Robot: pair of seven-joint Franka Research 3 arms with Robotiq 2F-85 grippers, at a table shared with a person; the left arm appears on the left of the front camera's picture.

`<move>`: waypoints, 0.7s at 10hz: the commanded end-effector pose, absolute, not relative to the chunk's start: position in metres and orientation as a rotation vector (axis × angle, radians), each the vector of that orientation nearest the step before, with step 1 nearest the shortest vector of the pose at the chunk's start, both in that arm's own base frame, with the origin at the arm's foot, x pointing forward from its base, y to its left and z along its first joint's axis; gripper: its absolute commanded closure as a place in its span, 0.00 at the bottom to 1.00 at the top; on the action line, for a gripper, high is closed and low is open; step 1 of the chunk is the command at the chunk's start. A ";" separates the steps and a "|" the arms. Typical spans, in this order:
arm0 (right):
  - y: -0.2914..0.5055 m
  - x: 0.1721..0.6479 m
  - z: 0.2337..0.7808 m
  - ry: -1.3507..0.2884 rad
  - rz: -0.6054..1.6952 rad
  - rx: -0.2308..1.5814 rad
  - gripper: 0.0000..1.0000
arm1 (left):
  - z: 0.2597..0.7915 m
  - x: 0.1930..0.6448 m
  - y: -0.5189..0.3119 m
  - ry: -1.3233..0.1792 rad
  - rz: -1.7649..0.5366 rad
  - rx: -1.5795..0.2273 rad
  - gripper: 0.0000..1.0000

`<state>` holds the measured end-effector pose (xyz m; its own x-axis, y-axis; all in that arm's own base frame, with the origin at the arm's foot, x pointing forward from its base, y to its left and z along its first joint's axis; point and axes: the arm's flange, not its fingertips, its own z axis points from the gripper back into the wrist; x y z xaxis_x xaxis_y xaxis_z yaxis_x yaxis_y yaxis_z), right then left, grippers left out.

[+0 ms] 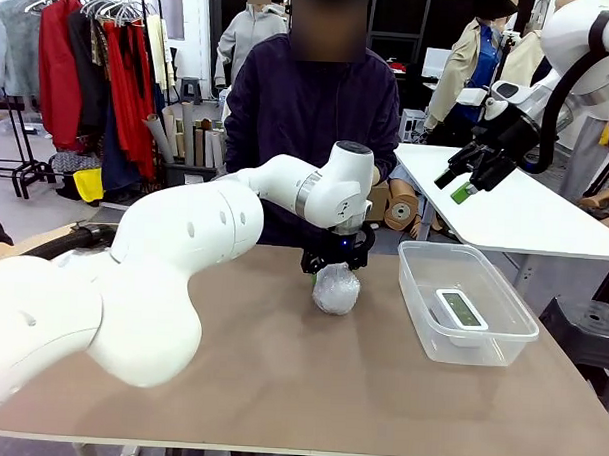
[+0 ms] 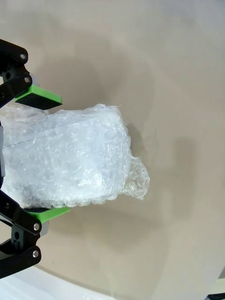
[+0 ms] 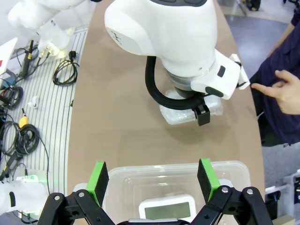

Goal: Separate and place wrapped and unwrapped clocks.
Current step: Pick up the Digital clock indicated by the person.

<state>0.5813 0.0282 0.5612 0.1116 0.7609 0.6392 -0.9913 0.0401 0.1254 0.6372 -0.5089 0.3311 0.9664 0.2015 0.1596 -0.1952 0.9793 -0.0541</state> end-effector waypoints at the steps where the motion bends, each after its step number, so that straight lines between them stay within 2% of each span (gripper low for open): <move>1: 0.029 0.579 0.562 -0.448 1.426 0.612 0.00 | 0.337 0.688 -0.541 -0.126 0.185 -0.069 0.00; 2: 0.029 0.579 0.562 -0.448 1.426 0.612 0.00 | 0.331 0.637 -0.509 -0.165 0.201 -0.038 0.00; 4: 0.029 0.579 0.562 -0.448 1.426 0.612 0.00 | 0.331 0.637 -0.509 -0.165 0.201 -0.038 0.00; 7: 0.029 0.579 0.562 -0.448 1.426 0.612 0.00 | 0.341 0.629 -0.503 -0.189 0.200 -0.015 0.60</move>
